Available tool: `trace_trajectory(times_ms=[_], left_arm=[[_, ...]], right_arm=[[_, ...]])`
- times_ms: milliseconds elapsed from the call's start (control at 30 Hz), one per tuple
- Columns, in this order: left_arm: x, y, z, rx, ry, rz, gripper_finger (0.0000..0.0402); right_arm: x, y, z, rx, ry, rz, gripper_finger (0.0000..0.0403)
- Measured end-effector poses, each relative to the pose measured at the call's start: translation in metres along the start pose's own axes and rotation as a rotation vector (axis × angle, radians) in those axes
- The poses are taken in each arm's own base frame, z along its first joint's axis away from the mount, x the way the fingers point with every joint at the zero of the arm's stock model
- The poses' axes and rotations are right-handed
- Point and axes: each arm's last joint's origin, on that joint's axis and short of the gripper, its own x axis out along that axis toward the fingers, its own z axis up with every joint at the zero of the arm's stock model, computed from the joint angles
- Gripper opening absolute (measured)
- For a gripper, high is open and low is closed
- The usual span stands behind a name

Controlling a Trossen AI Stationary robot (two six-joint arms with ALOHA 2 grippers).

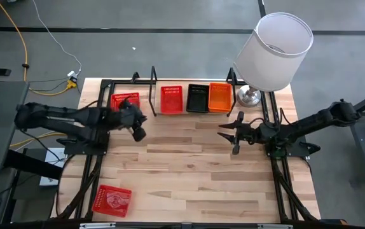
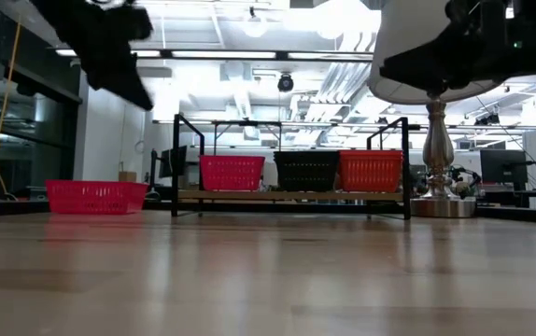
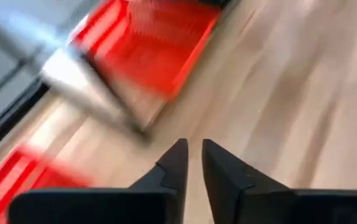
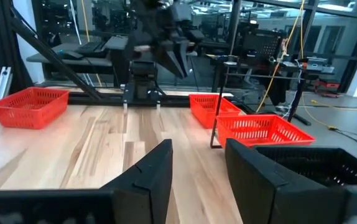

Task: Stack baskets on shelf by color
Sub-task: Stack the top red basket on top of the red basket on the shelf

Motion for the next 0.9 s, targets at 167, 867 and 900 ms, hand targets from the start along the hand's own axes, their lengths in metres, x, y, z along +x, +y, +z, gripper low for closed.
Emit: trace_trajectory(times_ms=[167,867,900], left_arm=[[0.016,0.021,0.01,0.003,0.393,0.196,0.0088],[0.095,0.068,-0.031,0.28,0.825,0.404,0.0212],[0.095,0.07,-0.031,0.277,0.826,0.409,0.0212]], right_arm=[[0.0,0.0,0.001,-0.006,-0.006,0.005,0.0135],[0.0,0.0,0.001,0.0,-0.004,0.009,0.0135],[0.0,0.0,0.001,0.0,-0.004,0.009,0.0135]])
